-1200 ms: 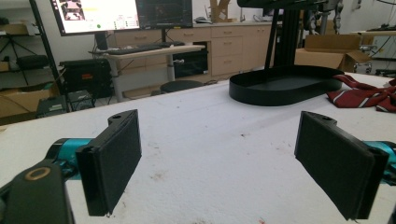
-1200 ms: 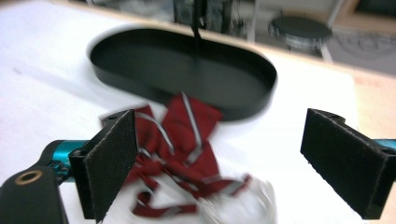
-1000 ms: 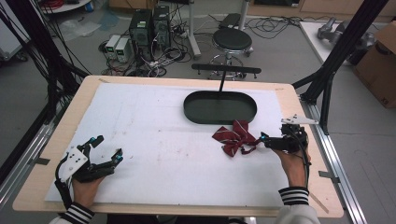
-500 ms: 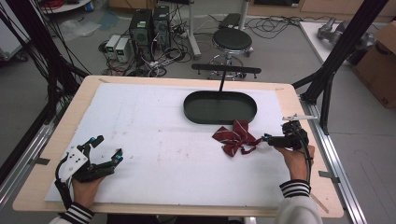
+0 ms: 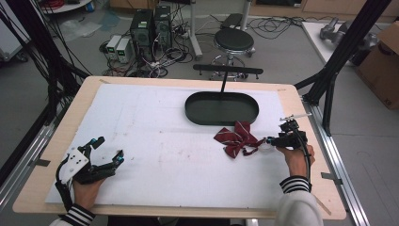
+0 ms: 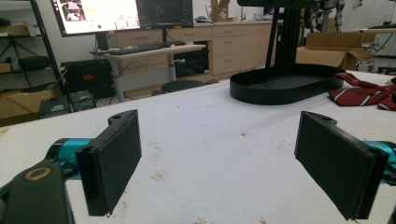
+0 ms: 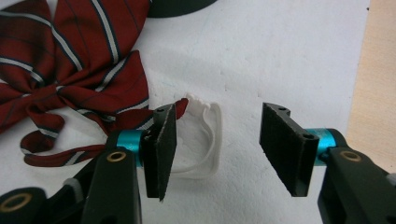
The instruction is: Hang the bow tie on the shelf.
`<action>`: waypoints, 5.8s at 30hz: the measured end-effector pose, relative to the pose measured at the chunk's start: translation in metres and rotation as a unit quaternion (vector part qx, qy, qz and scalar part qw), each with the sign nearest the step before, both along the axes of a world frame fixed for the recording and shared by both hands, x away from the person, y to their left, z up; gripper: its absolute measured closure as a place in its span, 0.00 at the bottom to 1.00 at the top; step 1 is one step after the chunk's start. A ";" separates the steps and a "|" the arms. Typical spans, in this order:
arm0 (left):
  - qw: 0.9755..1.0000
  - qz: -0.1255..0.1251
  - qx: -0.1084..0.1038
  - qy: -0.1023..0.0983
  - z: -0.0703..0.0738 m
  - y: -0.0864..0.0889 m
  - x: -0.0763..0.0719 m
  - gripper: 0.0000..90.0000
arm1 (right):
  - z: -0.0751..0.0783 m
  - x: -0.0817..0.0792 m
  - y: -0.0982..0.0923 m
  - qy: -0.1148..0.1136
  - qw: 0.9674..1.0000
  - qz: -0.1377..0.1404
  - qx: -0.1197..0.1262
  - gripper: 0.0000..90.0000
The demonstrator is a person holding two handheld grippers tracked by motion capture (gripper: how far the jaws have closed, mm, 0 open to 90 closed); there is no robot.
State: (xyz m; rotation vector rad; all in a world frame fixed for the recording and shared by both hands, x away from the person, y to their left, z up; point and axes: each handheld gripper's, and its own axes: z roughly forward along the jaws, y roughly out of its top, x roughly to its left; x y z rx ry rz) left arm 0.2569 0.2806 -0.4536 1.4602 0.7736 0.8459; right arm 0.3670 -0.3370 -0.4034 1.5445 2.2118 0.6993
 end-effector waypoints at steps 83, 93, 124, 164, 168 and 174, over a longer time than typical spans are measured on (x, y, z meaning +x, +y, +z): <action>1.000 -0.002 0.000 0.001 0.000 0.001 0.000 0.17 | 0.142 0.032 0.087 -0.257 0.961 0.097 0.040 0.97; 1.000 -0.003 0.000 0.001 0.000 0.001 0.000 0.17 | 0.155 0.071 0.102 -0.264 0.959 0.099 0.029 0.97; 1.000 -0.004 -0.007 0.002 0.000 0.001 0.001 0.17 | 0.145 0.130 0.114 -0.252 0.963 0.061 -0.065 0.97; 1.000 -0.001 -0.015 0.003 0.000 0.003 0.000 0.17 | 0.082 -0.075 0.085 -0.396 0.894 0.110 0.178 0.01; 1.000 -0.001 -0.014 0.002 0.000 0.003 0.000 0.17 | 0.061 -0.086 0.085 -0.395 0.896 0.106 0.175 0.01; 1.000 0.000 -0.015 -0.002 0.000 0.003 0.000 0.17 | 0.003 -0.095 0.090 -0.389 0.902 0.096 0.160 0.01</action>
